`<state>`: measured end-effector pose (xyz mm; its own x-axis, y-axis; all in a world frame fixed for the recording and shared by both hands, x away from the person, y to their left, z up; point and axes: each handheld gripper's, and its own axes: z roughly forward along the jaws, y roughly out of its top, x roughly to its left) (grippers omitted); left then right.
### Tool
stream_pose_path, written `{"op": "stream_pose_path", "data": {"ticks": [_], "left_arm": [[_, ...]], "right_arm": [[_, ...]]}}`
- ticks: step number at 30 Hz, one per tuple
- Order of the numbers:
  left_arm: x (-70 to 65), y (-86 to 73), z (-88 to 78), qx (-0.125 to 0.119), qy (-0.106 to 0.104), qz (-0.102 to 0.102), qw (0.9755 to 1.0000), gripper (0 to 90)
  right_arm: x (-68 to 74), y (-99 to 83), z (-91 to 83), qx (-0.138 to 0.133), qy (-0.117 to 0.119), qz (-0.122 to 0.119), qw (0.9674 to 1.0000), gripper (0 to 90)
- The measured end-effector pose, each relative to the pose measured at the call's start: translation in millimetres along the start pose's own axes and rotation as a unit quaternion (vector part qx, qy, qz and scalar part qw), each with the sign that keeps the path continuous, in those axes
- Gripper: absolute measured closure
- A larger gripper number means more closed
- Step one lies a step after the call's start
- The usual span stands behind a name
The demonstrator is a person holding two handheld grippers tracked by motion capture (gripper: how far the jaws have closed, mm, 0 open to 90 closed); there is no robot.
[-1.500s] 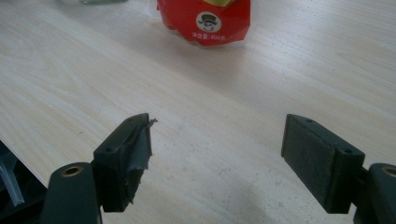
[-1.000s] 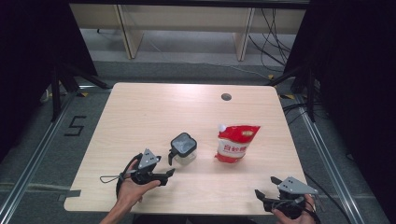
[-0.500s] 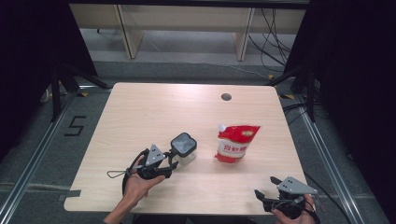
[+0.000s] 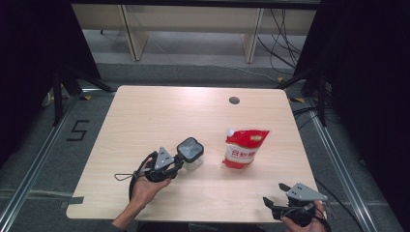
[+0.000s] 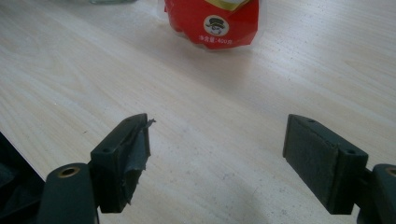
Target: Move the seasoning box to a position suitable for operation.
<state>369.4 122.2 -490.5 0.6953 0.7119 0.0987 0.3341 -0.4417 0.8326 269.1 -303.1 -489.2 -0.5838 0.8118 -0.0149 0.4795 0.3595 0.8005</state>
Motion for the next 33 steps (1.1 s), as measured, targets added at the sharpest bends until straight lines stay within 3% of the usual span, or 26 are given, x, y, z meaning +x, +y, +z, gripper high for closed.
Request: {"op": "stream_pose_path", "data": {"ticks": [4,5,7,8,10,14,15,16,17,19,20,21,24,25,26,28,30,31,32,33], "left_arm": [[0.9,-0.6,-1.2,0.005,0.002,-0.003,1.0000,70.5],[0.9,-0.6,-1.2,0.005,0.002,-0.003,1.0000,70.7],[2.8,-1.0,-2.0,0.006,0.004,-0.005,1.0000,71.0],[2.9,-1.4,-2.5,0.007,0.005,-0.007,0.9999,71.0],[3.9,-0.8,-2.8,0.009,0.005,0.002,0.9999,71.1],[2.9,-1.7,-2.7,0.005,0.004,-0.011,0.9999,71.3],[3.1,-1.8,-3.1,0.006,0.002,-0.010,0.9999,71.4],[3.1,-1.8,-3.1,0.006,0.002,-0.010,0.9999,71.4],[4.4,-1.9,-4.1,0.007,-0.006,-0.009,0.9999,71.6],[6.0,-1.9,-5.2,0.006,-0.015,-0.001,0.9999,71.7],[4.2,-2.7,-5.8,0.004,-0.014,-0.014,0.9998,71.8],[6.0,-2.7,-6.9,0.005,-0.020,0.003,0.9998,71.9],[4.7,-5.9,-9.7,0.003,-0.030,-0.005,0.9995,71.9],[4.6,-6.7,-10.5,-0.003,-0.039,0.001,0.9992,71.9],[2.7,-7.8,-12.1,-0.002,-0.042,-0.009,0.9991,72.0],[3.8,-8.9,-13.9,-0.006,-0.053,0.009,0.9985,72.0],[2.0,-9.9,-14.5,-0.008,-0.057,0.001,0.9983,72.0],[1.8,-10.1,-15.4,-0.007,-0.060,0.007,0.9981,72.1],[-0.8,-11.4,-16.4,-0.011,-0.073,0.000,0.9972,72.0],[-1.5,-11.7,-17.3,-0.013,-0.076,0.007,0.9970,72.0]], "right_arm": [[0.9,-0.1,-0.8,0.003,0.001,0.008,1.0000,24.1],[-0.9,0.1,-0.5,0.000,0.001,-0.003,1.0000,24.2],[0.4,0.1,-0.8,0.002,0.002,0.006,1.0000,24.2],[-1.1,0.2,-0.5,-0.001,0.002,-0.003,1.0000,24.2],[-1.1,0.1,-0.8,0.000,0.000,-0.004,1.0000,24.2],[-0.9,0.2,-0.7,0.000,0.002,-0.004,1.0000,24.3],[2.7,0.0,-2.1,0.010,0.005,0.018,0.9998,24.4],[2.4,0.3,-1.7,0.007,0.007,0.016,0.9998,24.4],[-1.0,0.6,-1.1,-0.001,0.001,-0.006,1.0000,24.4],[2.0,0.0,-1.6,0.006,0.007,0.015,0.9998,24.4],[2.1,0.0,-1.8,0.006,0.007,0.016,0.9998,24.4],[1.7,0.1,-1.6,0.005,0.006,0.014,0.9999,24.5],[0.6,-0.1,-1.7,0.001,0.001,0.008,1.0000,24.5],[0.5,-0.2,-1.8,0.000,0.000,0.008,1.0000,24.5],[0.4,-0.1,-1.8,-0.001,0.000,0.008,1.0000,24.5],[-1.8,0.1,-1.0,-0.004,0.001,-0.002,1.0000,24.5],[-1.6,-0.1,-1.1,-0.003,0.001,-0.002,1.0000,24.5],[-1.6,-0.1,-1.2,-0.003,0.001,-0.001,1.0000,24.5],[-1.7,0.1,-1.1,-0.004,0.000,-0.002,1.0000,24.5],[-1.7,0.0,-1.1,-0.003,0.001,-0.001,1.0000,24.5]]}}
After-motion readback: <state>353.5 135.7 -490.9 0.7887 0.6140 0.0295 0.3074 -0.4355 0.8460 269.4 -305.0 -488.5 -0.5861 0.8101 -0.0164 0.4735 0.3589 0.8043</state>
